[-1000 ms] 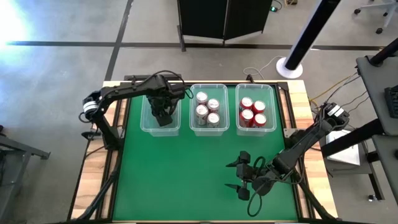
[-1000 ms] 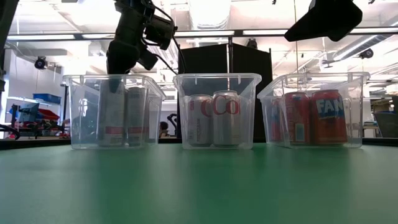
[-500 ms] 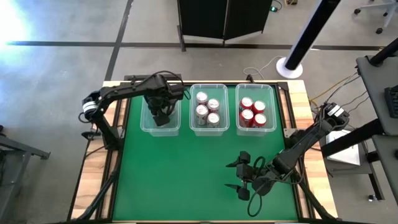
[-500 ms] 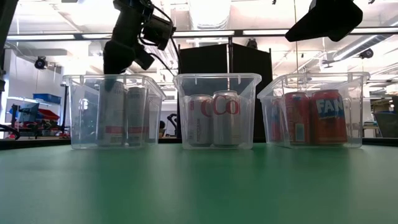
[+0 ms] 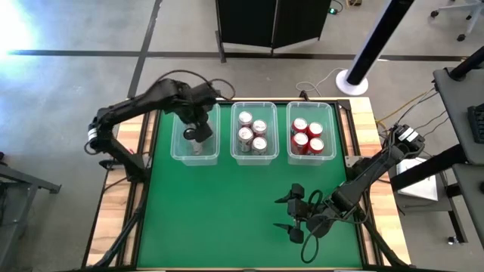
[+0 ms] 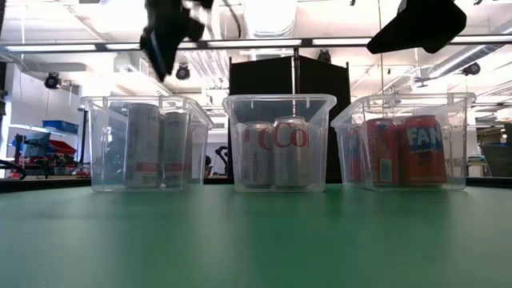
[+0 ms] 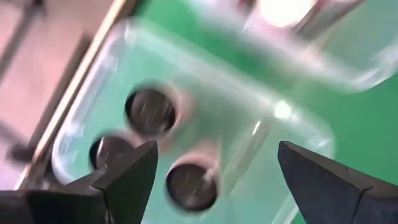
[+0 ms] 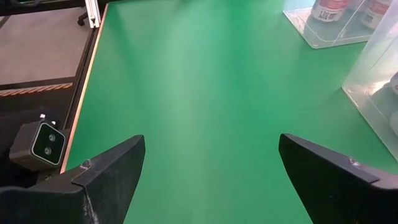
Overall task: Sort soda cans
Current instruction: Put the white soda can into the left transparent bin
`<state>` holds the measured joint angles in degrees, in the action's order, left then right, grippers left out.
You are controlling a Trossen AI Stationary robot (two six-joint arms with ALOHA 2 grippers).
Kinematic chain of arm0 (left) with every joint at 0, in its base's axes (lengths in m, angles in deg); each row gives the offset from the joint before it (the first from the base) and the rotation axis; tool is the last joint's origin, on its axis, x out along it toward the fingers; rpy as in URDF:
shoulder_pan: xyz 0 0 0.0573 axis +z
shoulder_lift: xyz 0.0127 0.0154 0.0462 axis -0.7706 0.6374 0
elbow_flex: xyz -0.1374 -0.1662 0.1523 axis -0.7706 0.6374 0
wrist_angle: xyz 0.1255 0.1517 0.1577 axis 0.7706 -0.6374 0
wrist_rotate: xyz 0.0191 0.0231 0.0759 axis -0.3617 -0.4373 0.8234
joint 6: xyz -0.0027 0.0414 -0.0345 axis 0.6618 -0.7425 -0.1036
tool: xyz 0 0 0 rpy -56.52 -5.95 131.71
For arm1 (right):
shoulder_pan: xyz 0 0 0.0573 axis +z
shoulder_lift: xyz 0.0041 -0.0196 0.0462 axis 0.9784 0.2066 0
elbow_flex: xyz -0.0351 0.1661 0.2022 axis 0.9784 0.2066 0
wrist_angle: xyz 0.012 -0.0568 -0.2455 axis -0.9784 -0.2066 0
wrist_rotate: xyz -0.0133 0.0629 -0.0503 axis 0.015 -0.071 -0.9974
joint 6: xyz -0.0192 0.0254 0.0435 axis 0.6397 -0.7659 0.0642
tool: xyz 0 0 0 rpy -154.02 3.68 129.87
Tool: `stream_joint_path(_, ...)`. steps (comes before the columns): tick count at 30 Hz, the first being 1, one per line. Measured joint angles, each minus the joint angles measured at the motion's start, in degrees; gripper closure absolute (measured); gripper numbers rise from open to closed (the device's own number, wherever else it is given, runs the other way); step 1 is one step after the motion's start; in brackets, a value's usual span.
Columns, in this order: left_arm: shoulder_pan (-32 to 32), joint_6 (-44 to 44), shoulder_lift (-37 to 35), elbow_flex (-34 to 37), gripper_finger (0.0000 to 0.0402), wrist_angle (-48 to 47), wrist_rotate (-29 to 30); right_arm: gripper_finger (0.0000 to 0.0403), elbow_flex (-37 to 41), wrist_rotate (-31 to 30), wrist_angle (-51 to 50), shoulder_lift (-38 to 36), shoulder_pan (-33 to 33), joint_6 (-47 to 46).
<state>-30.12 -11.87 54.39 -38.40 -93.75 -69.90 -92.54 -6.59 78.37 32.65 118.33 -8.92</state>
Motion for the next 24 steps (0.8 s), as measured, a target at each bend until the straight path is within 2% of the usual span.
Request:
stream_joint_path(4,-4.1,0.1,-5.0,1.2,0.0086,10.4,0.0,0.0038,0.0,0.0,0.0,0.0,0.0,0.0)
stream_joint_path(7,-8.9,1.3,-9.1,5.0,0.0086,20.0,0.0,0.0038,0.0,-0.5,0.3,0.0,0.3,0.7)
stream_joint_path(12,-20.9,1.3,-15.4,15.2,0.0086,36.3,0.6,0.0038,-0.3,-1.7,2.2,0.0,2.5,3.3)
stream_joint_path(15,-29.0,1.4,-18.3,22.6,0.0086,46.2,3.5,0.0038,-3.2,-2.0,-0.6,0.0,4.7,2.8)
stream_joint_path(19,-39.6,0.5,-20.5,33.0,0.0086,59.0,13.4,0.0038,-9.6,-5.5,-12.1,0.8,7.1,-1.6)
stream_joint_path(24,-49.1,1.7,-20.4,44.0,0.0086,73.5,21.9,0.0038,-21.9,-5.1,-35.4,5.0,8.8,-13.1)
